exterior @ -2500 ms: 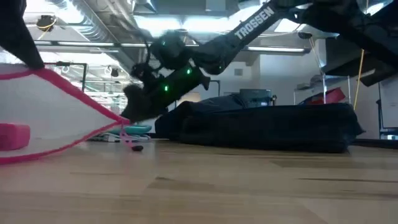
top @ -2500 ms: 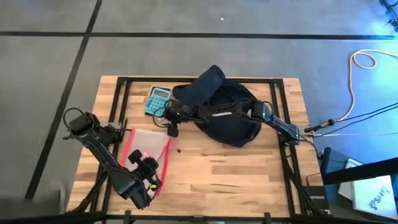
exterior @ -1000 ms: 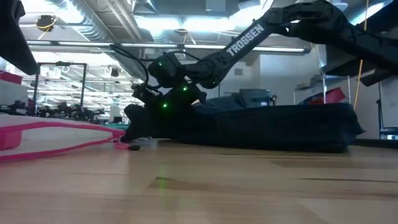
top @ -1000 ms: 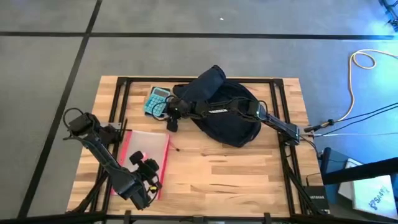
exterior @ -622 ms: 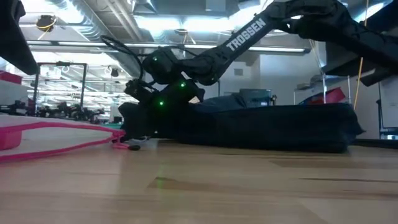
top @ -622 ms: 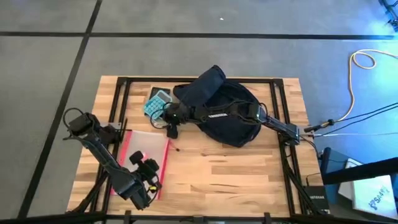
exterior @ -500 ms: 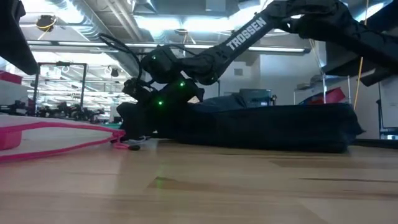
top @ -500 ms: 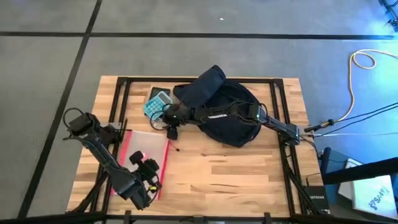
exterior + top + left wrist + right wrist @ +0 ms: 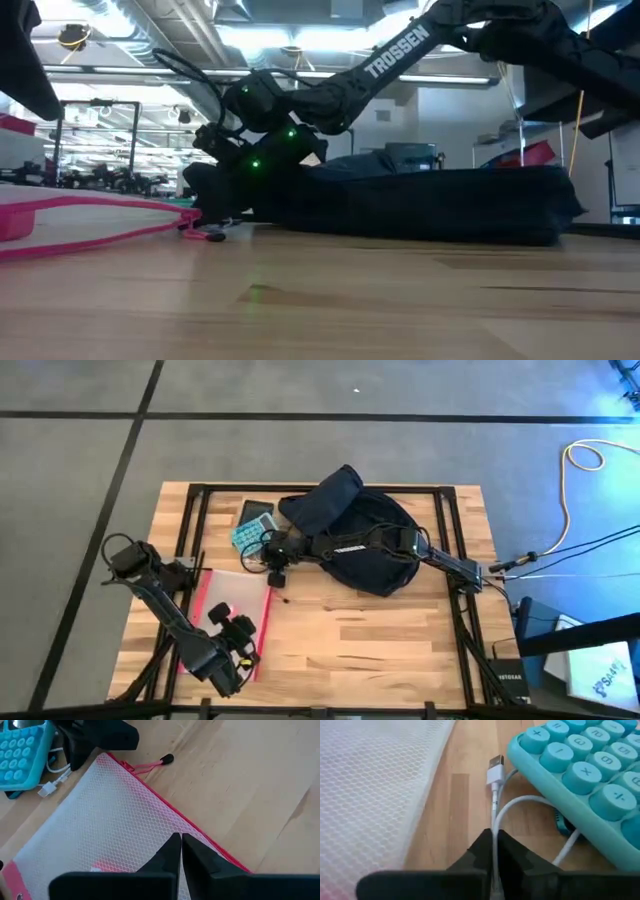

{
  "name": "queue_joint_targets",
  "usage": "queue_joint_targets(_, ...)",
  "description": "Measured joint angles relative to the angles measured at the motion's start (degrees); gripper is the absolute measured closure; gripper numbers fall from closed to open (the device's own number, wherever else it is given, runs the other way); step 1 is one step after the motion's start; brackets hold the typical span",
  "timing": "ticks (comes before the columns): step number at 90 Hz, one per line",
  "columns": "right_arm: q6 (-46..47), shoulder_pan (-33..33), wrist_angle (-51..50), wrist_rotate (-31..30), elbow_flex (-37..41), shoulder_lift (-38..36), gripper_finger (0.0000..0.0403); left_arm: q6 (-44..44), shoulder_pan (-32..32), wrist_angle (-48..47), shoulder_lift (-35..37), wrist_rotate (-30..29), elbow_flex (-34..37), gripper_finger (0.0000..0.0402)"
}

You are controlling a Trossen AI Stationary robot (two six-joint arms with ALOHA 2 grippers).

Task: Unpack backpack
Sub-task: Put the white charger cable into the transparent zip bag

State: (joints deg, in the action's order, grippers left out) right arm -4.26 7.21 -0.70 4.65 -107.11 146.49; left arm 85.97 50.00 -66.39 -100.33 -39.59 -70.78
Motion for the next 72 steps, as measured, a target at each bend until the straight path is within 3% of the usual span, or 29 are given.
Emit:
queue_joint_targets(45, -0.51, -2.88, -2.78, -0.01, 0.28, -8.57, 0.0402, -0.63, 1.41, 0.22, 0.00, 0.50, 0.00, 0.0402)
queue_joint_targets(58, -1.15, -3.49, -2.70, 5.68, 0.35, -10.15, 0.0402, -0.61, 1.95, 0.22, 0.00, 0.46, 0.00, 0.0402)
queue_joint_targets(72, 1.23, -4.31, -2.50, 7.06, 0.20, -12.96, 0.0403, -0.89, 2.25, 0.53, 0.00, -0.17, 0.02, 0.0402)
